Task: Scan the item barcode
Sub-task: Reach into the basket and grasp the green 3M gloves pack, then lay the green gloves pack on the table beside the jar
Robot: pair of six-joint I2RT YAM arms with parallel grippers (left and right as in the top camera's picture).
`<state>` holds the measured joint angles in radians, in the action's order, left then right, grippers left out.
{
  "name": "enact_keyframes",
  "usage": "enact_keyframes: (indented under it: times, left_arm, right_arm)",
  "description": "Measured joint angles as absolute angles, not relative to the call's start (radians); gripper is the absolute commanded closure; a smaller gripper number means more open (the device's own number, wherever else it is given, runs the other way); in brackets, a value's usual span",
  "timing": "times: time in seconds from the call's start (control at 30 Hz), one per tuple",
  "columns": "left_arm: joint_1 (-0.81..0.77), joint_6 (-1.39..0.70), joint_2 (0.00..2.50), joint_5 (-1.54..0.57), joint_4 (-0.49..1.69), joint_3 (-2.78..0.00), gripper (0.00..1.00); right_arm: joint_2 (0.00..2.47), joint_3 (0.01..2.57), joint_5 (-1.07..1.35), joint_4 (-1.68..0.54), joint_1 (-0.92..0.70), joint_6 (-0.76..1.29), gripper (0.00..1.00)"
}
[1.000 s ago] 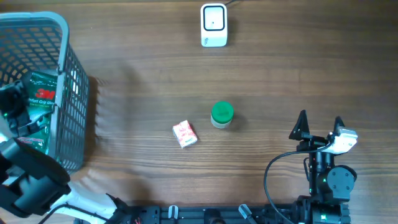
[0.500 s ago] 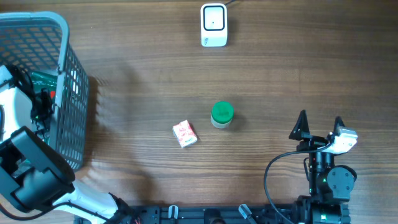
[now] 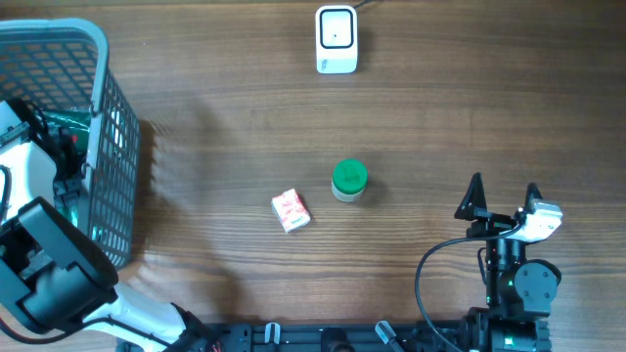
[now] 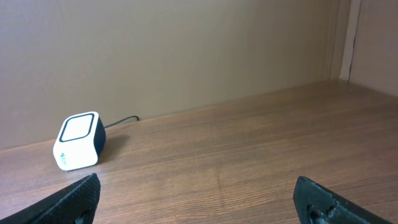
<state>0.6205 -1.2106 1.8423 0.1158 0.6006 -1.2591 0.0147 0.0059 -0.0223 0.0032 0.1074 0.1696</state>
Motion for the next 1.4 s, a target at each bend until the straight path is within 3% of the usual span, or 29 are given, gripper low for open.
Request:
enact_keyframes:
  times: [0.27,0.3,0.33,0.4,0.43,0.8,1.03,1.17,1.27,1.4]
  left_arm:
    - [0.62,-1.295,1.842,0.226,0.543,-1.259,0.0]
    - [0.62,-1.3,1.842,0.236,0.526,-1.259,0.13]
    - [0.62,-1.301,1.842,0.244,0.507,-1.259,0.44]
    - [0.62,-1.311,1.842,0.254,0.495,-1.259,0.68]
    - [0.62,-1.312,1.842,0.258,0.492,-1.259,0.96]
    - [0.621,-1.117,1.778,0.206,0.437,-1.258,0.96]
    - [0.621,-1.029,1.262,0.132,0.479,-1.318,0.96]
    - [0.622,-1.021,0.993,0.067,0.611,-1.335,0.96]
    - [0.594,-0.979,0.9,-0.088,0.695,-1.335,0.96]
    - [0.419,-0.872,0.896,-0.246,0.858,-1.332,0.96]
  right_arm:
    - [0.015,0.006,-0.022,0.003,0.108,0.17,0.0]
    - [0.015,0.006,-0.022,0.004,0.107,0.17,0.0]
    - [0.015,0.006,-0.022,0.004,0.108,0.17,0.0]
    - [0.015,0.006,-0.022,0.003,0.107,0.17,0.0]
    - [0.015,0.006,-0.022,0.003,0.107,0.17,0.0]
    - [0.015,0.006,-0.022,0.004,0.107,0.17,0.0]
    - [0.015,0.006,-0.022,0.003,0.107,0.17,0.0]
    - [0.015,0.006,-0.022,0.003,0.107,0.17,0.01]
    - [0.015,0.006,-0.022,0.004,0.108,0.17,0.0]
    - [0.015,0.006,-0.022,0.003,0.107,0.17,0.0]
